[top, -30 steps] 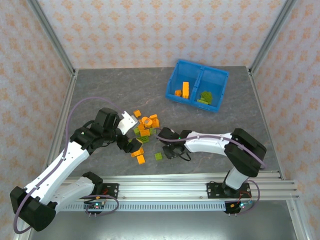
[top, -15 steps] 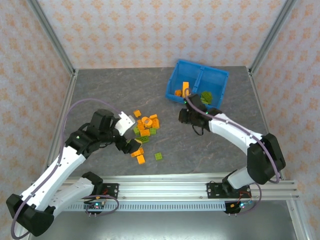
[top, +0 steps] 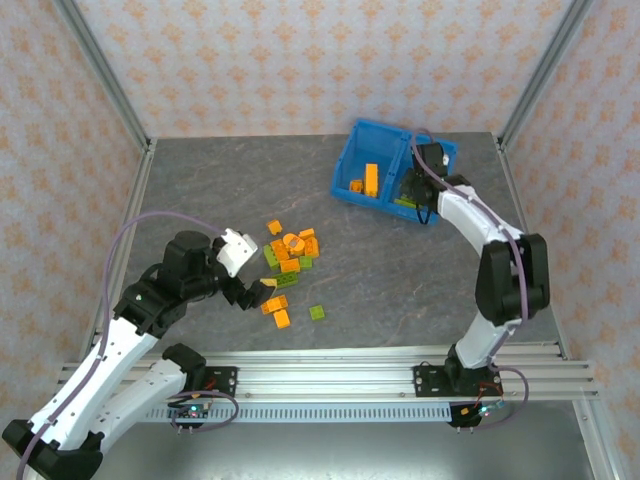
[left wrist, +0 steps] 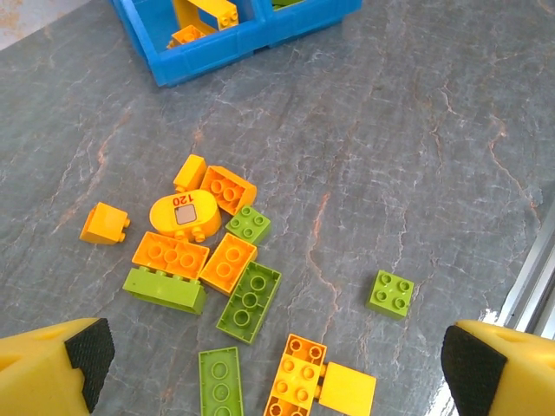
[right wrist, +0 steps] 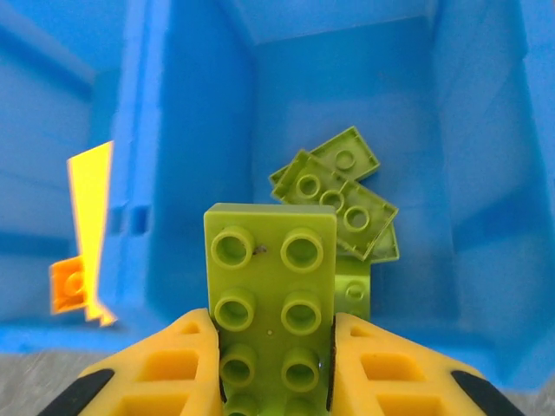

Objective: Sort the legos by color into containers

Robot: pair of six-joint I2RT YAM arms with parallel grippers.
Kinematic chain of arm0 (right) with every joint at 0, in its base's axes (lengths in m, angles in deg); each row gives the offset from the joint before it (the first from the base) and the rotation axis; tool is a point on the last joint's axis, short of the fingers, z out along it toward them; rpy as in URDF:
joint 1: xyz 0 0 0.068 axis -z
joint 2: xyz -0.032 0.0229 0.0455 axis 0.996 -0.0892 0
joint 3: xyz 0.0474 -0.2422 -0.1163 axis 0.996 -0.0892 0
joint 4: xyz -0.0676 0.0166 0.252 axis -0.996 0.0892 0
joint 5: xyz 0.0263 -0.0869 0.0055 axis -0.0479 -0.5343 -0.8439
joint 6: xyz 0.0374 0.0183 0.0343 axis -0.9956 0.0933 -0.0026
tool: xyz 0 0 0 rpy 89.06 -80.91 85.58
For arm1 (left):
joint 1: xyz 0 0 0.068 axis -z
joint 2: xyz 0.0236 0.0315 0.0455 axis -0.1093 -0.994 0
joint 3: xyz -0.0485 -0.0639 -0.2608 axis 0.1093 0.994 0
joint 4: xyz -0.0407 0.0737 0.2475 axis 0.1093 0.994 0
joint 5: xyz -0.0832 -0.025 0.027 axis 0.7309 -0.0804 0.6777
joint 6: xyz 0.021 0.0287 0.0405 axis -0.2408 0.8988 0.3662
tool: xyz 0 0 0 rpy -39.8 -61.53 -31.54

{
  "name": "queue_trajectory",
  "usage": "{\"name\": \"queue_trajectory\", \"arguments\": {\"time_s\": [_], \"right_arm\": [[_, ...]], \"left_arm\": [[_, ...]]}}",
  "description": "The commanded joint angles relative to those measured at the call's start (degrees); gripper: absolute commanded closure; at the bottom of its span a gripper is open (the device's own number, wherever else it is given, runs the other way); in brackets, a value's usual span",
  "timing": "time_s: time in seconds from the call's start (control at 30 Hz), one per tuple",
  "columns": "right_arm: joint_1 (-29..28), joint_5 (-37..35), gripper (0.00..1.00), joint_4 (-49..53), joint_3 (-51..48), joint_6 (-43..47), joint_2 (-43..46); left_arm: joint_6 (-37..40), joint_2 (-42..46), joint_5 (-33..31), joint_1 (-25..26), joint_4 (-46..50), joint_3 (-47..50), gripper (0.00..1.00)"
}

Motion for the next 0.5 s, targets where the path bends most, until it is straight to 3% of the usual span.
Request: {"name": "queue_trajectory", "arguments": {"time_s": [0.0, 0.23, 0.37, 0.47], "right_arm": [[1.82, -3.12, 0.71, 0.37, 4.09, 0.75, -4.57], [2.3, -4.12, 0.5, 2.91, 11.59, 2.28, -10.76], [2.3, -3.46, 0.47, 2.7, 10.41, 1.8, -6.73], [1.87, 1.34, 0.47, 1.26, 6.77, 1.44, -0.63]], "left_arm": [[-0.4, 0.9, -1.95, -0.47, -0.99, 0.3, 0.0], [-0.74, 0.55, -2.27, -0.5, -1.06, 0.29, 0.0], [-1.04, 0.8, -3.57, -0.47, -0.38, 0.44, 0.0], [-1.56, 1.15, -6.97, -0.55, -0.64, 0.71, 0.0]]}}
